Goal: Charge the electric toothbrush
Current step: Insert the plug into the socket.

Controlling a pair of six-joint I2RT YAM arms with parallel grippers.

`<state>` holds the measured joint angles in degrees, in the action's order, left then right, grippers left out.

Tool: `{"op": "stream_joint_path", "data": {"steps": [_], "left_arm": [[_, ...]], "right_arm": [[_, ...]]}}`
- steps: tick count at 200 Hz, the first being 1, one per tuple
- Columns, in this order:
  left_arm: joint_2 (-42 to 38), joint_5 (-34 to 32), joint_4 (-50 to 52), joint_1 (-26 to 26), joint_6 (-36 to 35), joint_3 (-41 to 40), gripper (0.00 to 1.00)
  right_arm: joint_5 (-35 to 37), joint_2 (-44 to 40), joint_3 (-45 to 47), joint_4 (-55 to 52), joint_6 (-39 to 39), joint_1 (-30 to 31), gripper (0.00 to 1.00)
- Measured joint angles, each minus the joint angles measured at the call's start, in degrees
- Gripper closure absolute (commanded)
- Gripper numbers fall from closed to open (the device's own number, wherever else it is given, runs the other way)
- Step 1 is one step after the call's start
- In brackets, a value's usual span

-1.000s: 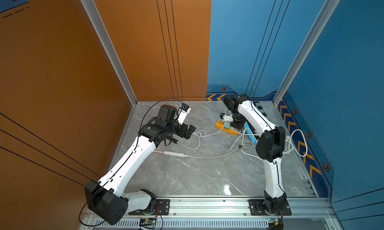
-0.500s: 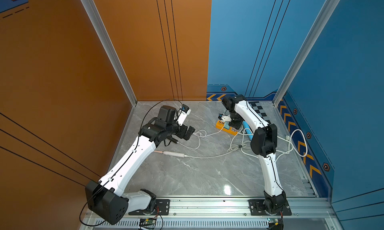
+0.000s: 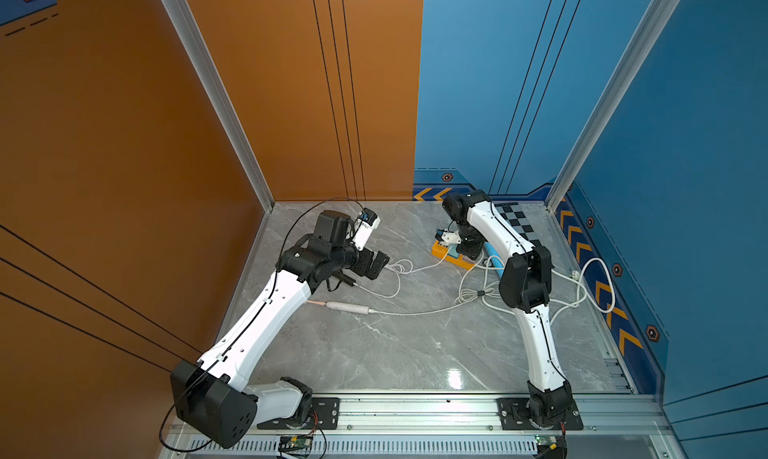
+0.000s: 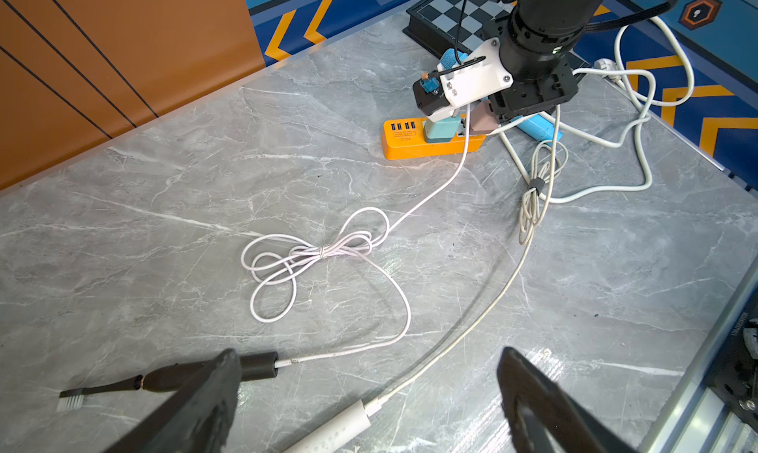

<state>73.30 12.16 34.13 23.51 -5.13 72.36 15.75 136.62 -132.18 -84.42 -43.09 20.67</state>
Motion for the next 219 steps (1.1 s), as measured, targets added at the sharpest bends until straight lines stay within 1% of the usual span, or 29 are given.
{"op": "stream_joint_path", "data": {"steps": [86, 111, 136, 168, 181, 202, 210, 219], "left_arm": [[0.04, 0.59, 0.02, -0.92, 0.07, -0.04, 0.02], [0.13, 0.85, 0.02, -1.29, 0.22, -0.04, 0.02], [0.24, 1.25, 0.02, -1.38, 0.42, -0.04, 0.02], [0.26, 1.40, 0.02, -1.38, 0.44, -0.13, 0.02], [0.26, 1.40, 0.02, -1.38, 0.44, -0.24, 0.02], [0.33, 1.40, 0.02, -1.38, 0.46, -0.26, 0.02], [0.33, 1.40, 0.00, -1.38, 0.46, -0.26, 0.02], [0.33, 1.40, 0.02, -1.40, 0.50, -0.26, 0.02]], "right_arm": [[-1.18, 2.25, -2.36, 1.57, -1.27, 0.87, 0.85], [-1.20, 2.27, -2.34, 1.60, -1.27, 0.87, 0.82], [-0.79, 2.62, -2.36, 1.62, -1.03, 0.96, 0.77], [0.20, 3.89, -3.91, 0.76, -0.07, 1.51, 0.81], [0.61, 4.24, -4.31, 0.42, 0.48, 1.60, 0.81], [1.09, 4.37, -4.39, 0.37, 1.05, 1.86, 0.77], [1.14, 4.37, -4.37, 0.39, 1.18, 1.88, 0.77], [1.09, 4.35, -4.20, 0.52, 1.44, 1.88, 0.80]]}}
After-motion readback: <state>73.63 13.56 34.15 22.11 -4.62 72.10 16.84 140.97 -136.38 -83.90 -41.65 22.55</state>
